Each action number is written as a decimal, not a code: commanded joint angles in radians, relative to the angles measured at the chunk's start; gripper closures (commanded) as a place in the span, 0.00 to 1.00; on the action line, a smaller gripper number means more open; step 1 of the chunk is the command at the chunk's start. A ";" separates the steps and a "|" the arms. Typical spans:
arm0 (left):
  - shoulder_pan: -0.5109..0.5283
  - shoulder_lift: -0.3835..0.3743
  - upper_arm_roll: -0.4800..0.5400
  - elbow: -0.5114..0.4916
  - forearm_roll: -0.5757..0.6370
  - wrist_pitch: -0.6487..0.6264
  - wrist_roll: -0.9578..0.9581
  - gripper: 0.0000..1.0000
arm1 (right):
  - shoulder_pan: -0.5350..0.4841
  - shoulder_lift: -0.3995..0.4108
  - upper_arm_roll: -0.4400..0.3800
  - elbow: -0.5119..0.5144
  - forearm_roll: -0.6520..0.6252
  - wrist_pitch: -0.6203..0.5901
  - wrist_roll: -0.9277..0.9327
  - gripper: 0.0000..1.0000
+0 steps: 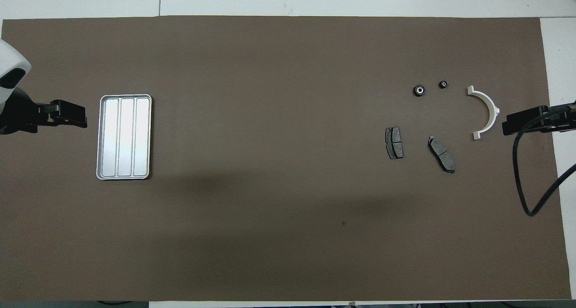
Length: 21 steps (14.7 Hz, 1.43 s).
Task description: Pick bearing gear from pile to tray
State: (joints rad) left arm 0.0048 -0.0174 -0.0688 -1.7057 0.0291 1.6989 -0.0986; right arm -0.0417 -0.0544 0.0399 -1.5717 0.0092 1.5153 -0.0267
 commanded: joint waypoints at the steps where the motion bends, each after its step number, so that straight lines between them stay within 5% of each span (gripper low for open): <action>1: -0.005 -0.013 0.006 -0.005 -0.008 -0.010 0.010 0.00 | -0.010 -0.007 0.008 -0.016 -0.015 0.023 0.007 0.00; 21: -0.006 -0.013 0.006 -0.005 -0.008 -0.010 0.010 0.00 | -0.018 -0.015 0.009 -0.013 -0.003 0.022 0.033 0.00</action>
State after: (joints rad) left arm 0.0048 -0.0174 -0.0688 -1.7057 0.0291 1.6989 -0.0986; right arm -0.0443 -0.0557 0.0392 -1.5710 0.0074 1.5159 0.0045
